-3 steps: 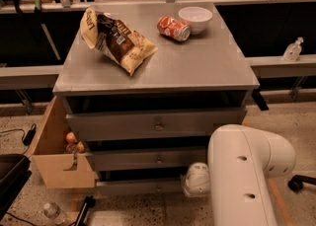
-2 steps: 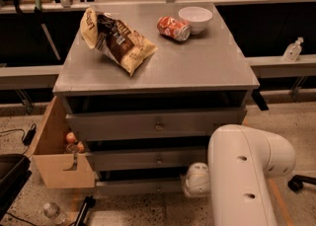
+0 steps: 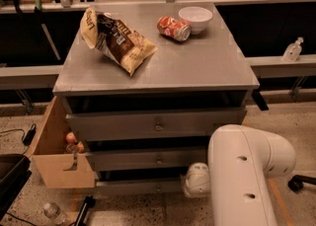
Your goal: Open bottom drawer
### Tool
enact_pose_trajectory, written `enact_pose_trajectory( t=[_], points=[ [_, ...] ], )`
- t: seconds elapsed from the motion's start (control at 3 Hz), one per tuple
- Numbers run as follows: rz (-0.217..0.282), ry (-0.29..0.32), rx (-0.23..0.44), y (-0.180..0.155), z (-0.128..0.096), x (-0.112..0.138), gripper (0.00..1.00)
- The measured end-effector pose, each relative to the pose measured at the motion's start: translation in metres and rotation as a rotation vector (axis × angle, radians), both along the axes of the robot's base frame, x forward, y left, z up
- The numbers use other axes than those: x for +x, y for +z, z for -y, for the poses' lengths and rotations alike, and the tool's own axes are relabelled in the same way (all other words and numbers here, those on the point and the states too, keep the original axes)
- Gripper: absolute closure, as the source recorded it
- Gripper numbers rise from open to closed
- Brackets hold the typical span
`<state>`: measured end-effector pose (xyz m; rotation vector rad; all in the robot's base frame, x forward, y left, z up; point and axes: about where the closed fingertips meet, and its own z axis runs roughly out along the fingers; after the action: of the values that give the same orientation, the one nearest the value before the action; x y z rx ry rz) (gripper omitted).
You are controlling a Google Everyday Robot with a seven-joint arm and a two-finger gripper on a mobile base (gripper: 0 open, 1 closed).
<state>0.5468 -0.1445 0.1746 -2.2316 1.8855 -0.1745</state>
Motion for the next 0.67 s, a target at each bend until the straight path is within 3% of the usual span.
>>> enact_pose_trajectory(
  t=[0.33, 0.67],
  points=[
    [0.000, 0.000, 0.000, 0.0004, 0.0000, 0.0000, 0.15],
    [-0.002, 0.000, 0.000, -0.0005, -0.0003, -0.0008, 0.00]
  ],
)
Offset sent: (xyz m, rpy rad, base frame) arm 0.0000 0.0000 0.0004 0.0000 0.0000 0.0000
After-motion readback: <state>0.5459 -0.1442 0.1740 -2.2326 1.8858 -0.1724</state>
